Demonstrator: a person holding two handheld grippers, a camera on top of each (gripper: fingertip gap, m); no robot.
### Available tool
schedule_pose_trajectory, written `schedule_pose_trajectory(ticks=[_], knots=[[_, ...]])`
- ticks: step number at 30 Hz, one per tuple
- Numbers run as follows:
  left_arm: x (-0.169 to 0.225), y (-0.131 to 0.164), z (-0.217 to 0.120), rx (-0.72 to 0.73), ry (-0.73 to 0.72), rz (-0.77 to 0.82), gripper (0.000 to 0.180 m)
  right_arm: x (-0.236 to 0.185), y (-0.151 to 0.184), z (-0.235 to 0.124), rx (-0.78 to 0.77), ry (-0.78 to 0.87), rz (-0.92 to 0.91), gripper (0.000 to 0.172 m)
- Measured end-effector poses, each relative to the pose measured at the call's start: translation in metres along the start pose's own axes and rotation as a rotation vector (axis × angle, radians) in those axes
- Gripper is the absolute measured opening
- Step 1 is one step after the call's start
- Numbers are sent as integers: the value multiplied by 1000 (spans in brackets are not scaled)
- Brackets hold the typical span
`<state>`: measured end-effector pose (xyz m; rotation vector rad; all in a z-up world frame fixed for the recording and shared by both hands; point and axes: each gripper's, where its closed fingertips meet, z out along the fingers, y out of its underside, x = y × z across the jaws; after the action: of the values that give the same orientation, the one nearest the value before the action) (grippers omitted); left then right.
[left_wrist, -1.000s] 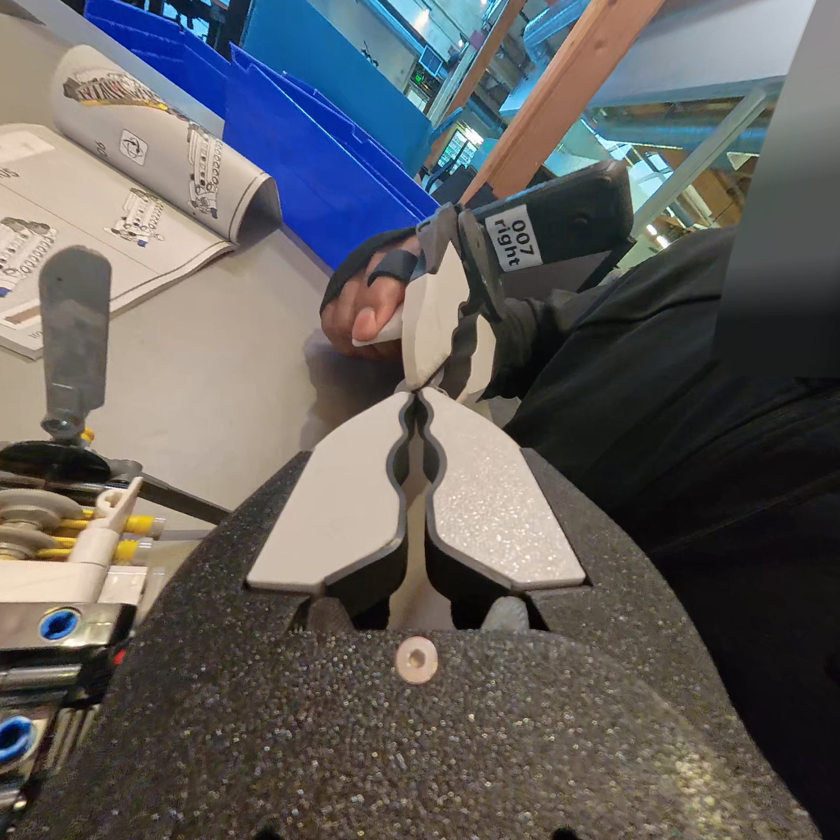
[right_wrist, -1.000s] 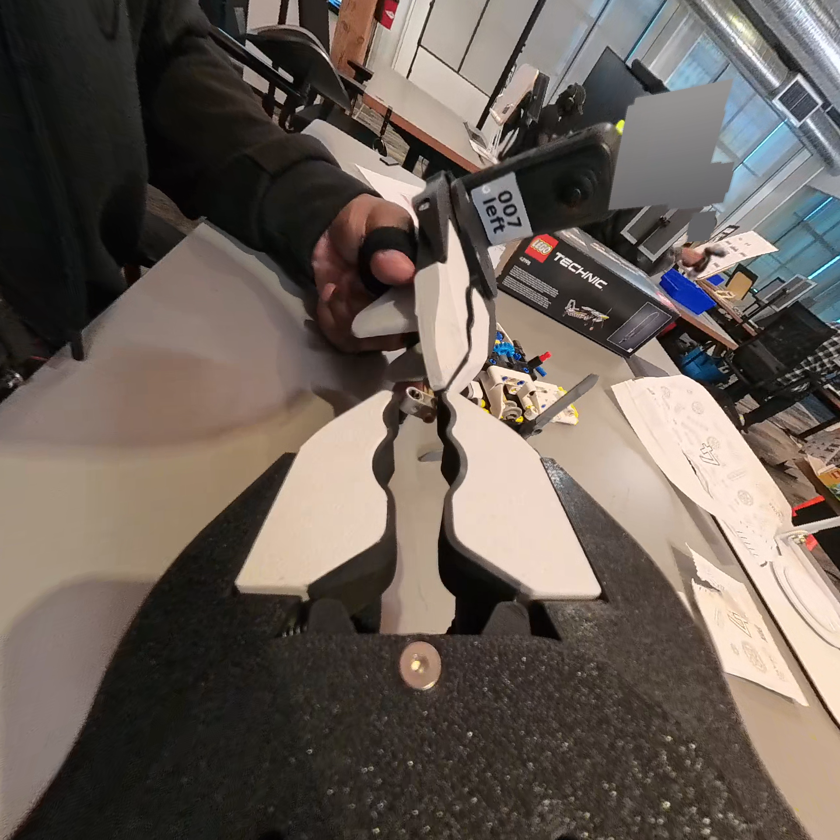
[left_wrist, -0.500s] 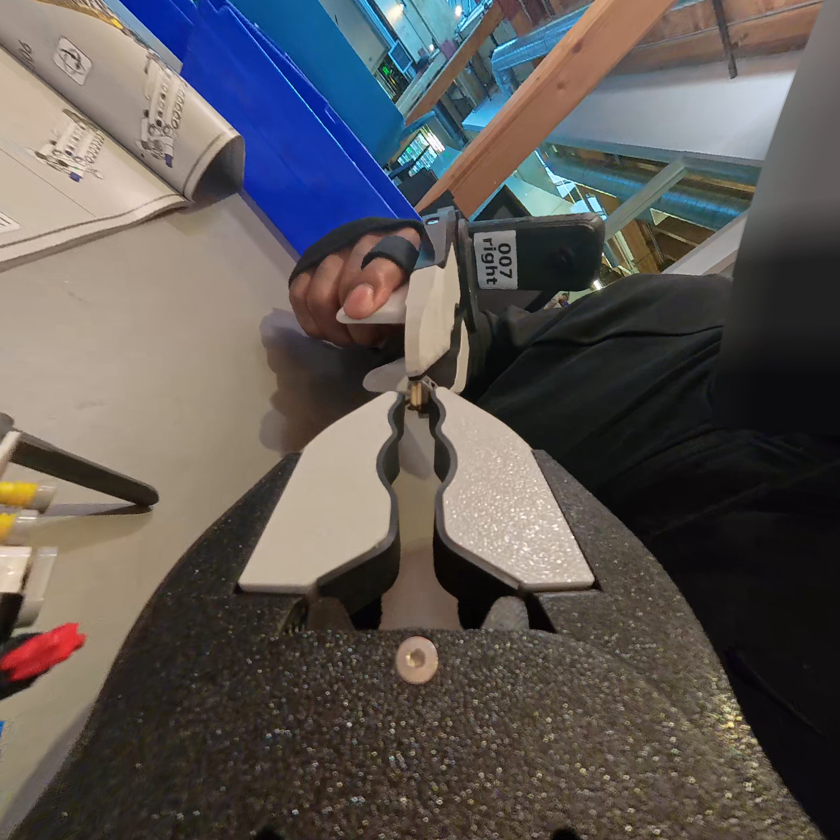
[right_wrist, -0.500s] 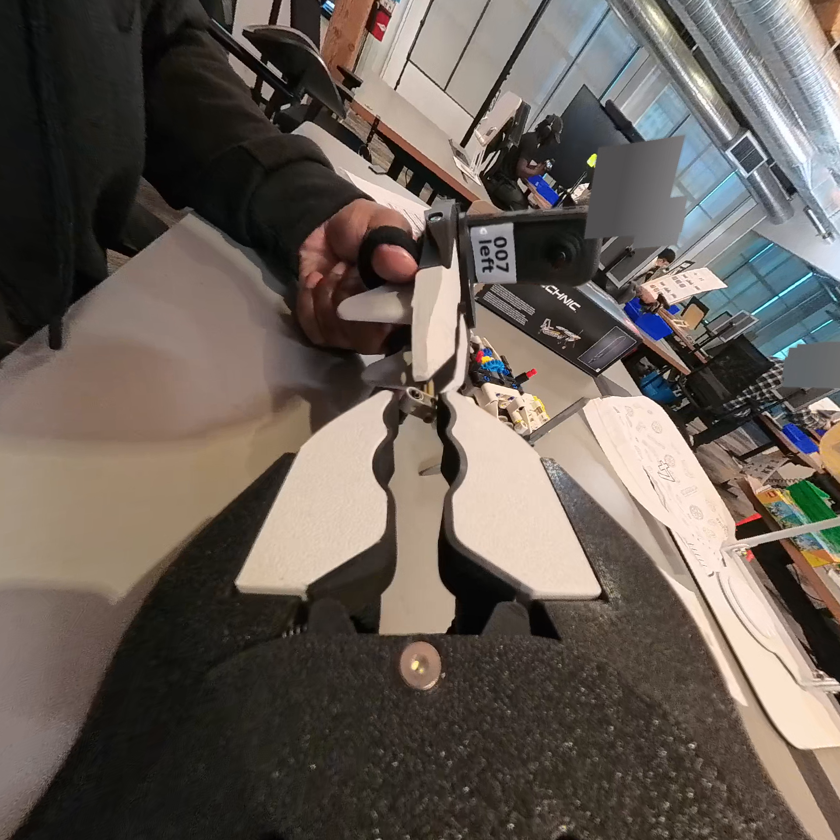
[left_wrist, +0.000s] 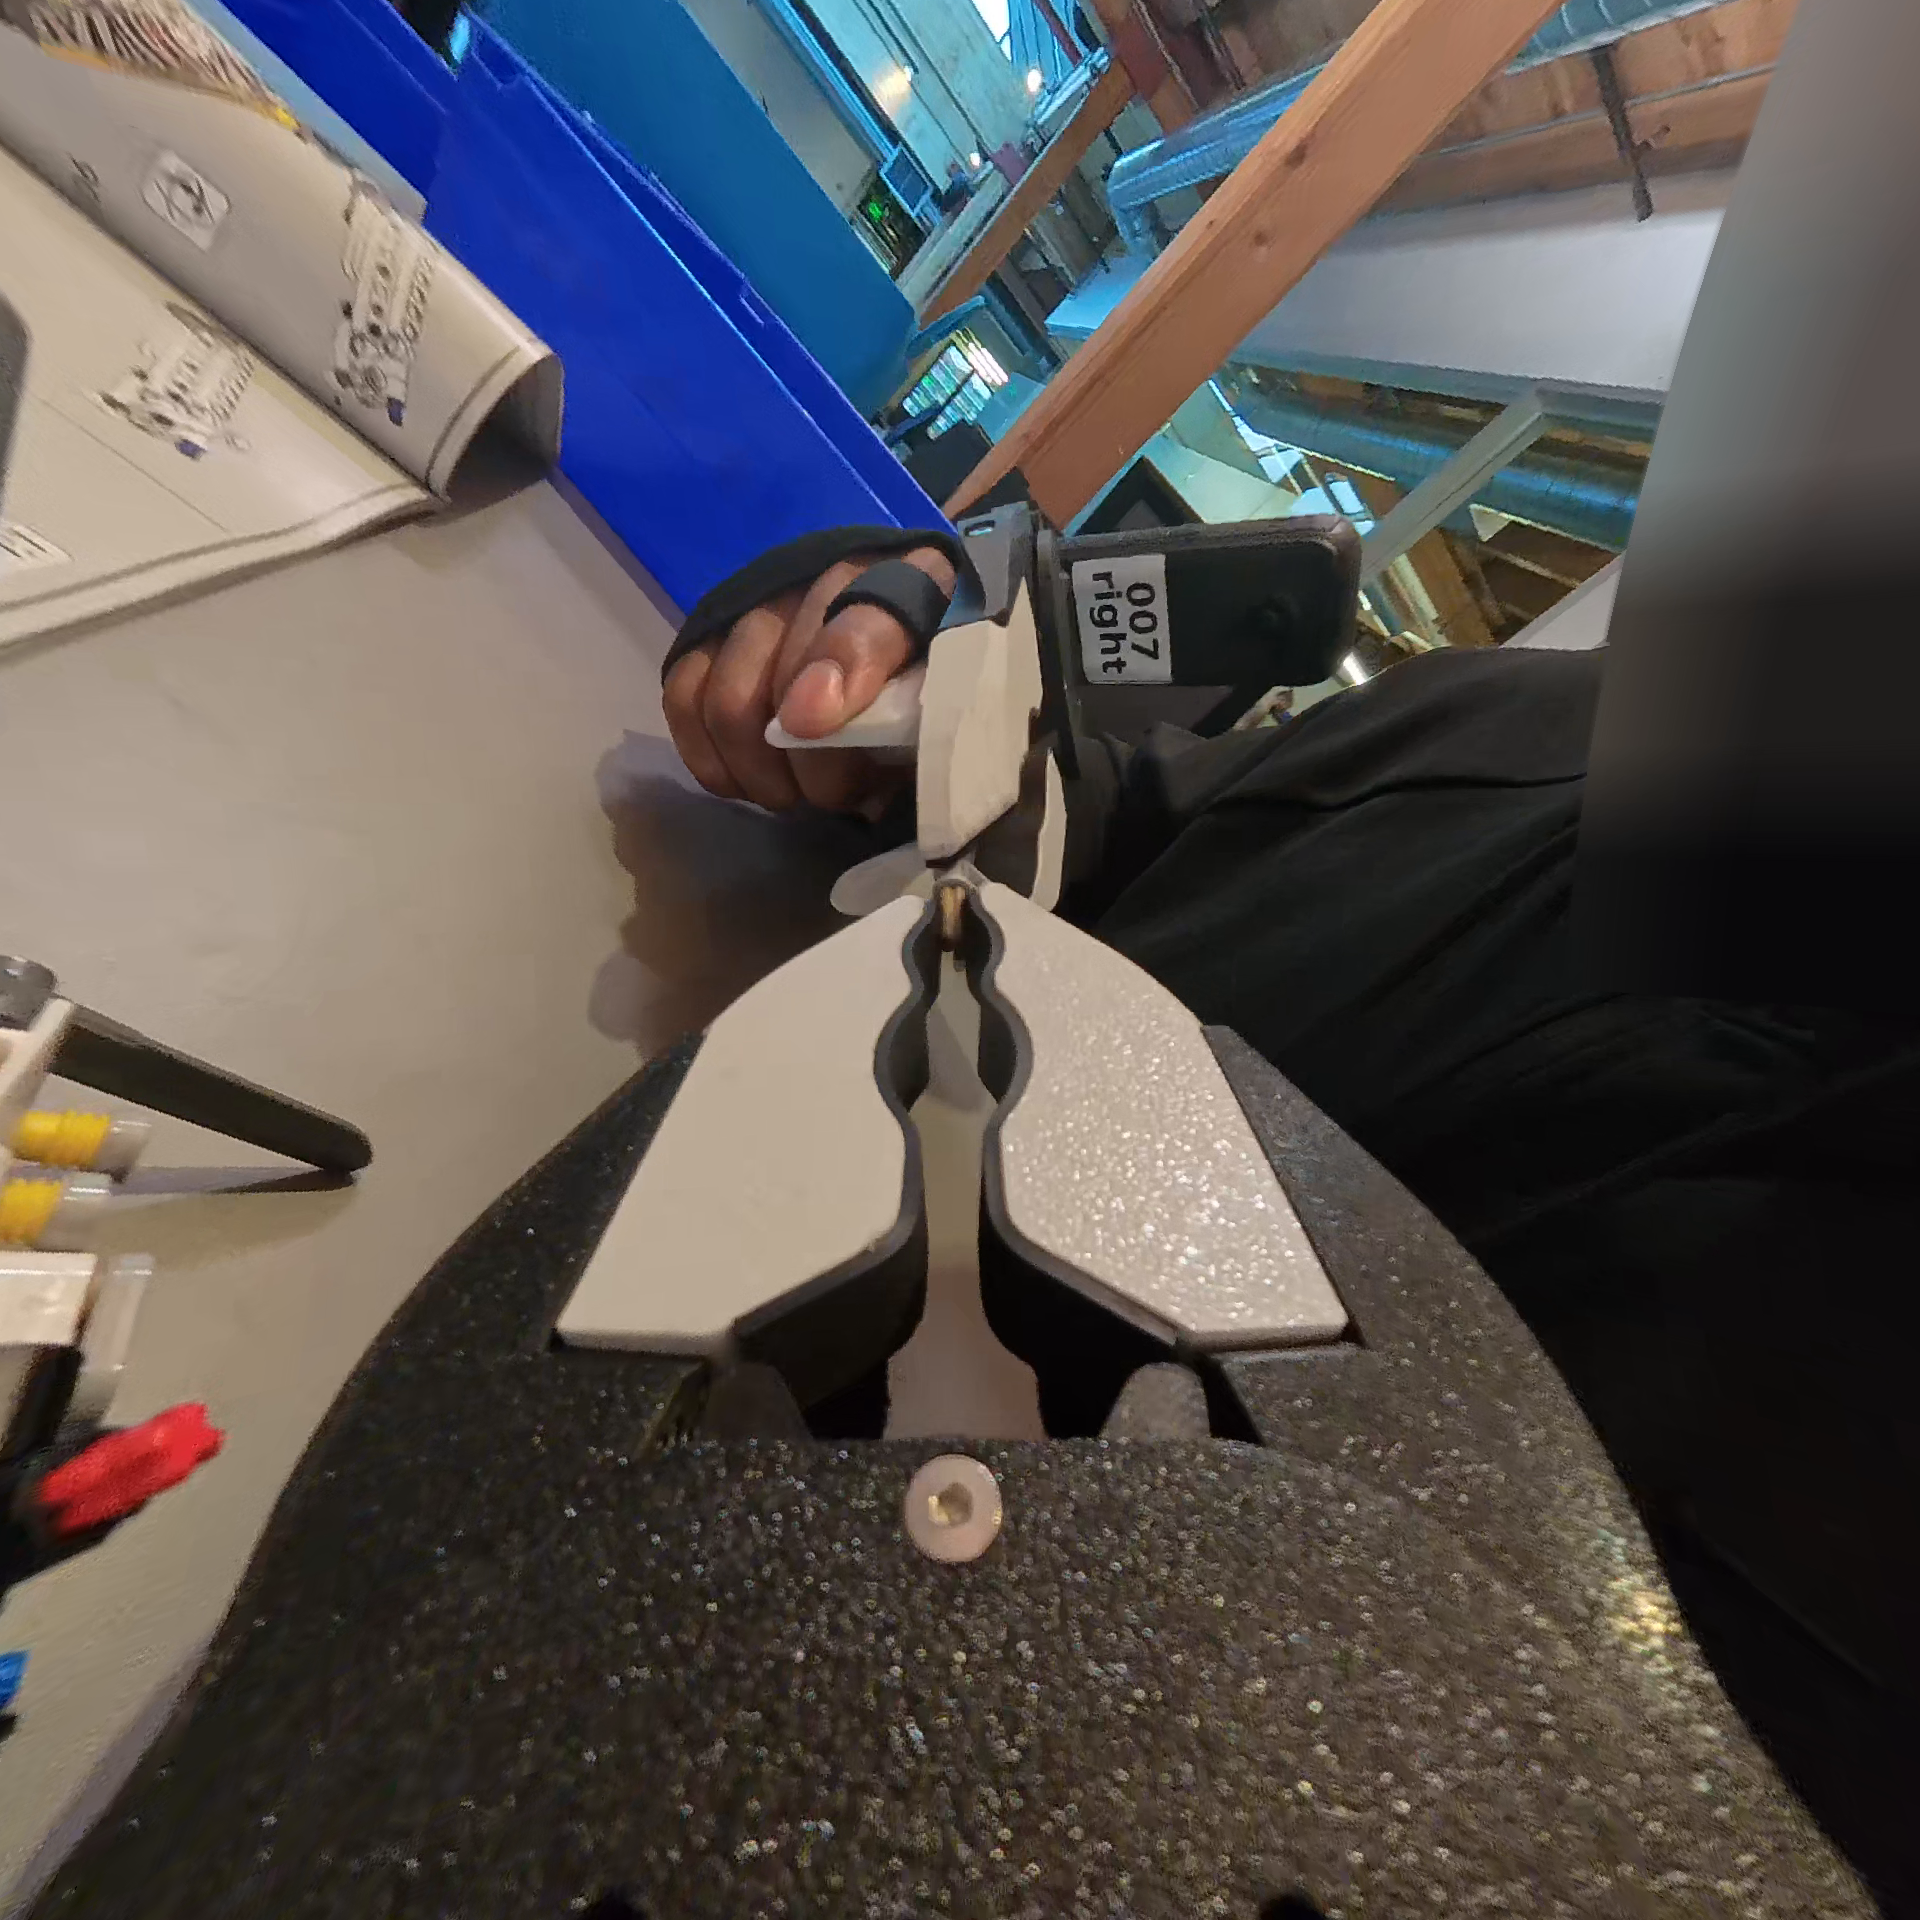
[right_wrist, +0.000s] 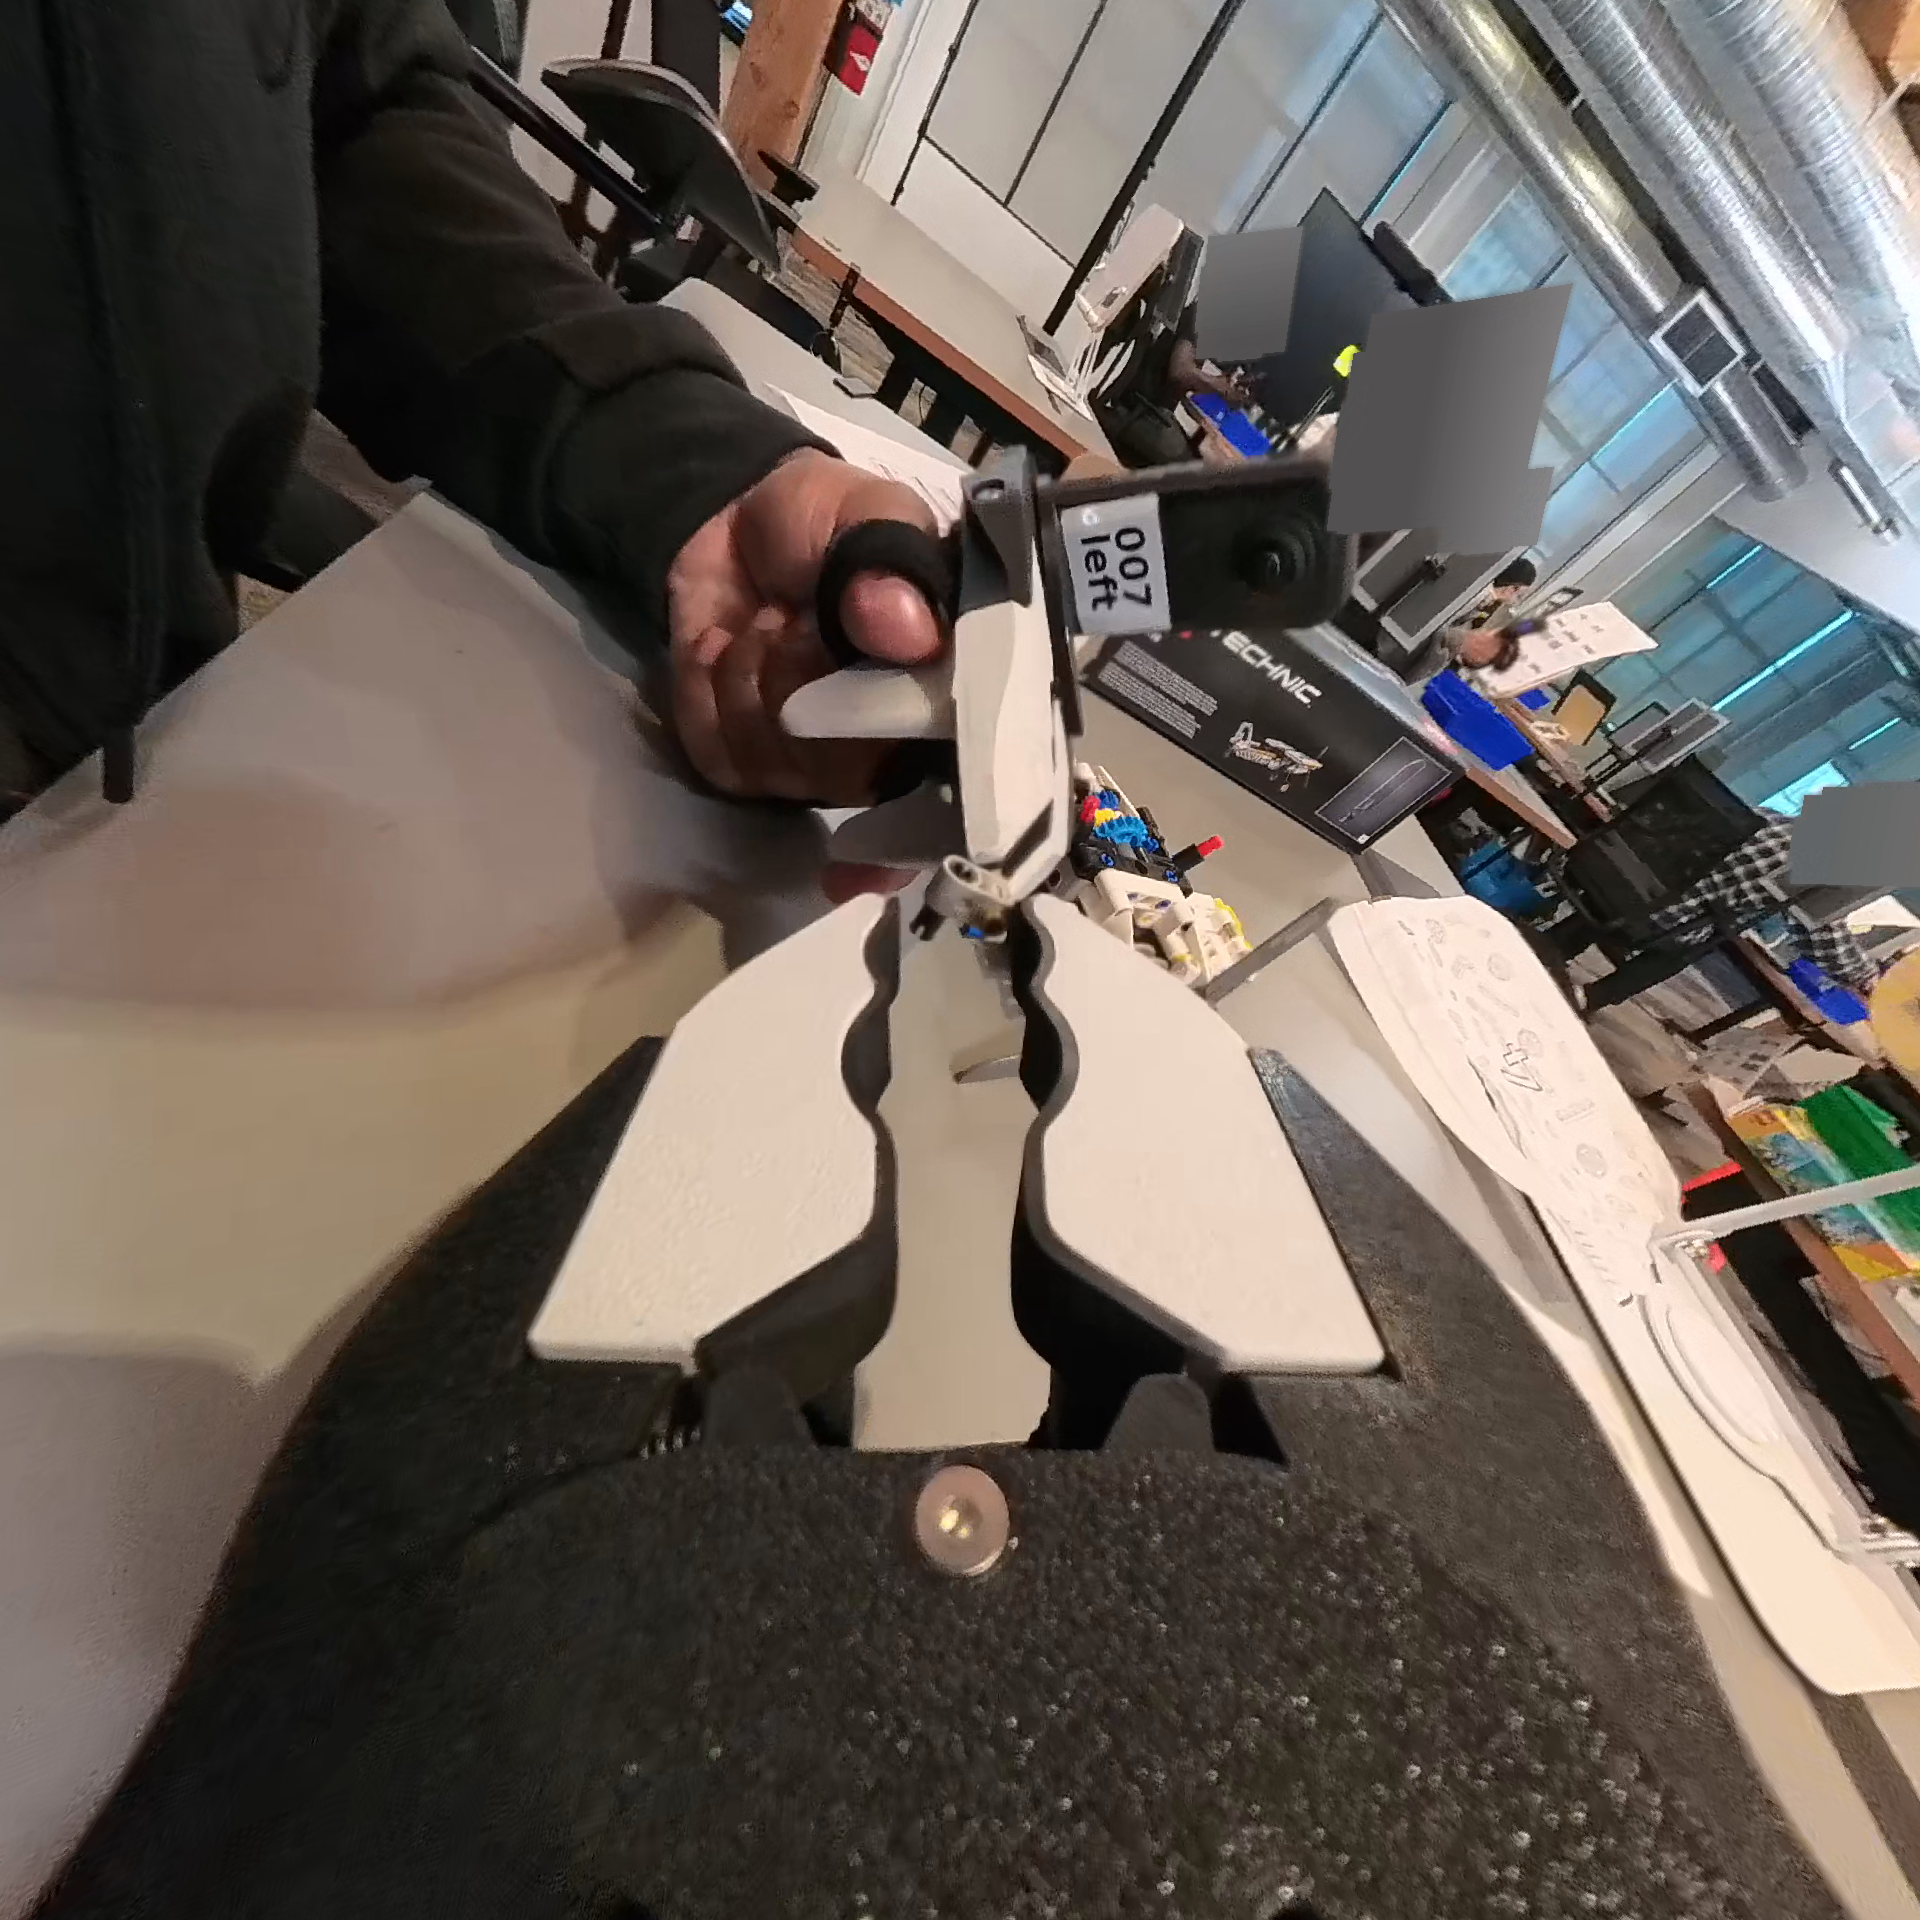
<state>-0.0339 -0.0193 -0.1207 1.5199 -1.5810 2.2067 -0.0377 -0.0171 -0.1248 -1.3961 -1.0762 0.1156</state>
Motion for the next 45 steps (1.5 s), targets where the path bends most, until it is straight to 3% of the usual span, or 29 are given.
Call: schedule_pose_trajectory(ticks=[12, 32, 45], knots=[[-4, 4, 1, -36, -134, 282, 6, -2, 3, 1, -14, -44, 95, 15], [6, 15, 8, -87, -37, 215, 6, -16, -4, -3, 47, -189, 124, 15], [-9, -1, -2, 2, -200, 317, 6, 5, 9, 3, -112, -2, 78, 16]])
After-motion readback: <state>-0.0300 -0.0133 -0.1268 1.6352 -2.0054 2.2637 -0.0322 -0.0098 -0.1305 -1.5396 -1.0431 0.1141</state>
